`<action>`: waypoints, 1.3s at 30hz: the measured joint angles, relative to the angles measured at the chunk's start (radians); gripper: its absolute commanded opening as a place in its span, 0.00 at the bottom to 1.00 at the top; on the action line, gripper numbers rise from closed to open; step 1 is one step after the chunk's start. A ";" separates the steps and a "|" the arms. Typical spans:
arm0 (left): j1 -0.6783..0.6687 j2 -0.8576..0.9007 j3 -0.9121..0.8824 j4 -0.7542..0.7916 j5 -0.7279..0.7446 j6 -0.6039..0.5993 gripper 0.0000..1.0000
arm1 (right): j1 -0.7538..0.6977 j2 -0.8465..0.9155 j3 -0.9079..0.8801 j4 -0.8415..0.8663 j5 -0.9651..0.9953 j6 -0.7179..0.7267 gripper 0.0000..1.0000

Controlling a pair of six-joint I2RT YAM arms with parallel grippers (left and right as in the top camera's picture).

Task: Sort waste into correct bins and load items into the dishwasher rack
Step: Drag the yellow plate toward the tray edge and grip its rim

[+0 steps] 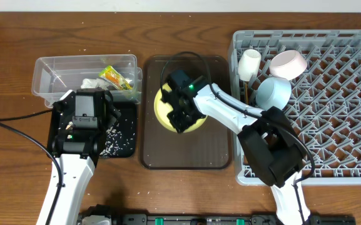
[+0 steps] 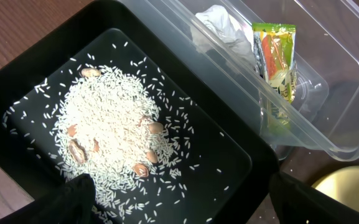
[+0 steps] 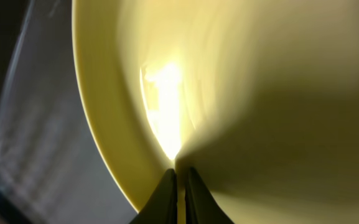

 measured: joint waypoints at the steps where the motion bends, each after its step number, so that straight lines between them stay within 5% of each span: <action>1: 0.000 0.000 0.000 0.000 0.000 0.000 0.92 | 0.000 0.001 -0.005 -0.020 -0.034 0.000 0.06; 20: 0.000 0.000 0.000 0.000 0.000 0.000 0.92 | 0.063 0.017 -0.002 -0.095 -0.158 0.031 0.13; 28: 0.000 0.000 0.000 0.000 0.000 0.000 0.92 | -0.023 0.036 0.194 -0.235 -0.117 0.029 0.15; 39: 0.000 0.000 0.000 0.000 0.000 0.000 0.92 | -0.093 0.036 0.275 -0.301 0.126 0.019 0.42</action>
